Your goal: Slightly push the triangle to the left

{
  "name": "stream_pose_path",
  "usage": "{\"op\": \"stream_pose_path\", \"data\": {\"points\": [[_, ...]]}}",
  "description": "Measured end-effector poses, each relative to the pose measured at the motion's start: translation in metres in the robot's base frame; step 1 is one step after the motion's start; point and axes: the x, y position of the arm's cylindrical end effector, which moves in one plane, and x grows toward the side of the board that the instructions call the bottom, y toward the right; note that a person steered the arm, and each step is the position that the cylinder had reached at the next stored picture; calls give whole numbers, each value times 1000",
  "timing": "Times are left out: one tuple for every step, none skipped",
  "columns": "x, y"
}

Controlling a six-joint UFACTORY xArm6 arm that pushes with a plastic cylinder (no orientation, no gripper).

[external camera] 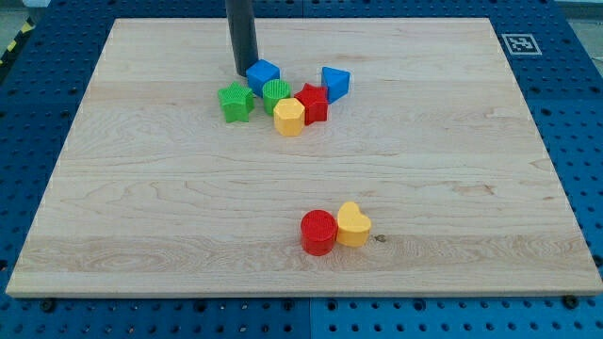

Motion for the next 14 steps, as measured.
{"op": "stream_pose_path", "data": {"points": [[10,0],[7,2],[-29,4],[-49,42],[-49,110],[-42,179],[-6,190],[25,168],[42,136],[44,124],[44,124],[48,137],[49,139],[49,140]]}}
